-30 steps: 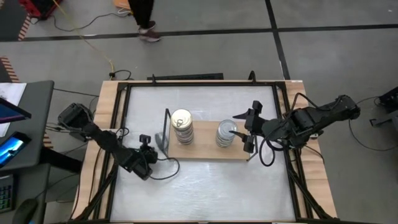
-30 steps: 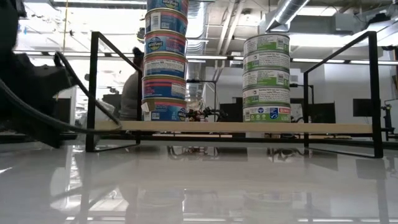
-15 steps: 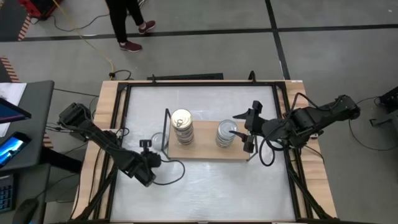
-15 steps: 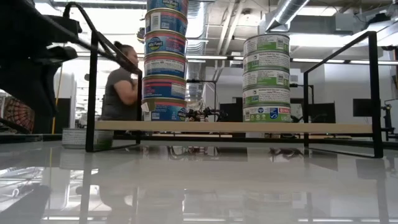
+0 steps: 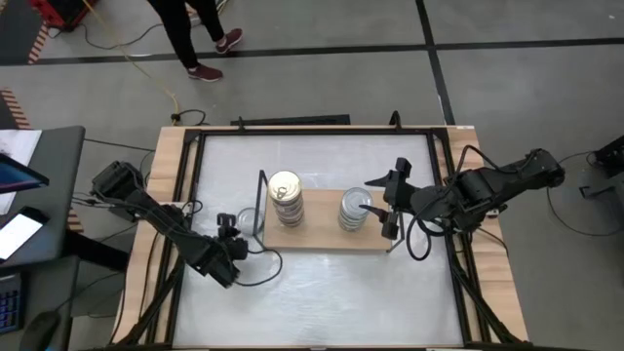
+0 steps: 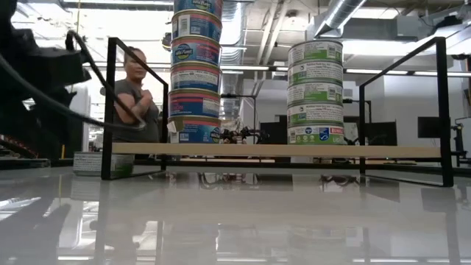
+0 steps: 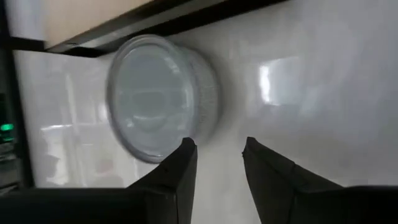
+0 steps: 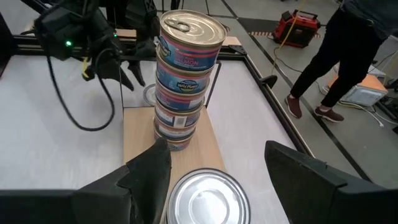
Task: Stack canned seafood by type on shelf
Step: Stack the green tuna can on top of the green tuna can on the shelf
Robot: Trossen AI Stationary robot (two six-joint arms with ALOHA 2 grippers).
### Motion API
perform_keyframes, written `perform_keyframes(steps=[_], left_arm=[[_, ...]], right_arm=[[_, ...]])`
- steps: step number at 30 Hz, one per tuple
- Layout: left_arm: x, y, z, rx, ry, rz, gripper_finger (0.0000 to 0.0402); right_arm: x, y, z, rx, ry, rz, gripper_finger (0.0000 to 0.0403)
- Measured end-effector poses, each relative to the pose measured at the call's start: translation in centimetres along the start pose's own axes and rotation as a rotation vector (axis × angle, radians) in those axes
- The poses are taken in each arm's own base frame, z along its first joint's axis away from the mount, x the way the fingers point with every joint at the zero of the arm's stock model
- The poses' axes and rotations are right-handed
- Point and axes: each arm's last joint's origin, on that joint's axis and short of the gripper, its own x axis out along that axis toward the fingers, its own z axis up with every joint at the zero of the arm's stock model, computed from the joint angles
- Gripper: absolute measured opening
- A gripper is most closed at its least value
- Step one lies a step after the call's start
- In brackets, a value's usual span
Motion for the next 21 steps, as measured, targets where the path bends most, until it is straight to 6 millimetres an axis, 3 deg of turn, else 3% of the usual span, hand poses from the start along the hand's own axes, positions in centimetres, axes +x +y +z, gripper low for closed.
perform_keyframes(steps=[16, 21], left_arm=[[2.6, -0.4, -1.8, 0.134, -0.104, 0.109, 0.0085], [2.4, -0.5, -1.5, 0.114, -0.096, 0.081, 0.0044]], right_arm=[[0.0, 0.0, 0.0, 0.000, -0.001, 0.000, 0.0286], [0.0, 0.0, 0.0, 0.000, -0.001, 0.000, 0.0286]])
